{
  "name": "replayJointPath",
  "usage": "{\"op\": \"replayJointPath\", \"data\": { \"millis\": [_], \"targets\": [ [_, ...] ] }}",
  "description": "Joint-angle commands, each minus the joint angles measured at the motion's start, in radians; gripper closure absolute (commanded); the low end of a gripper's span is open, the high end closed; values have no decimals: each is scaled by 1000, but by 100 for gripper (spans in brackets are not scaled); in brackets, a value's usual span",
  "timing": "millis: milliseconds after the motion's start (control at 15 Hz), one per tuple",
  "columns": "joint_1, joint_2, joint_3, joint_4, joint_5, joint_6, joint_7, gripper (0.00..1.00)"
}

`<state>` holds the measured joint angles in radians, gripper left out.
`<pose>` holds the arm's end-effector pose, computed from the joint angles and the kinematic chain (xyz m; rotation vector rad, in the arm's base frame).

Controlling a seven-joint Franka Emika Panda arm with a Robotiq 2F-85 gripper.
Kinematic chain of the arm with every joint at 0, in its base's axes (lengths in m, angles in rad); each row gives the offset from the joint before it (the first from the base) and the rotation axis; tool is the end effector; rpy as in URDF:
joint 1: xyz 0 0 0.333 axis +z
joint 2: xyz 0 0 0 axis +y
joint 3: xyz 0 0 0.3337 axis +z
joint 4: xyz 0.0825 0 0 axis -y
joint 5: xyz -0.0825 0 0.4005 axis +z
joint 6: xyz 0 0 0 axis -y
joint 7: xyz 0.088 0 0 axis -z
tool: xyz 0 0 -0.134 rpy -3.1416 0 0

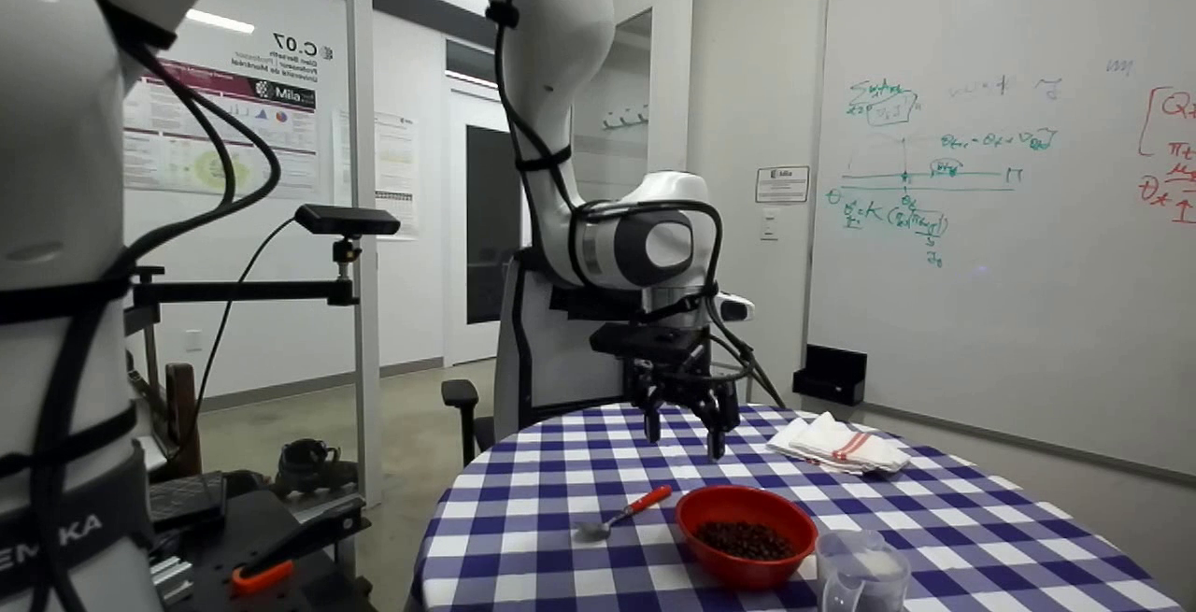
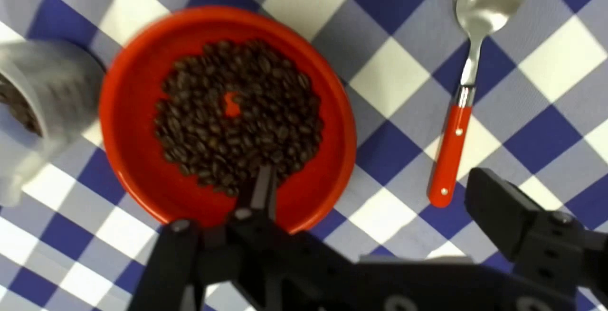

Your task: Pick up the spoon from the table and scoop some of the contents in the bowl and put the scooped contents in the jar

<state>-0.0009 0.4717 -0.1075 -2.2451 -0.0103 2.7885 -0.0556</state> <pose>0.5597 -0.0636 0.1360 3.0813 -0.0459 0.1073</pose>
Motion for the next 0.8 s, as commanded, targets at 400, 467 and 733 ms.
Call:
{"op": "replayJointPath", "data": {
  "millis": [400, 467, 733],
  "targets": [
    [-133, -572, 8, -280, 193, -309, -137, 0],
    [-112, -431, 1, -204, 118, -255, -61, 0],
    [-119, -564, -9, -266, 164, -302, -108, 0]
  ]
}}
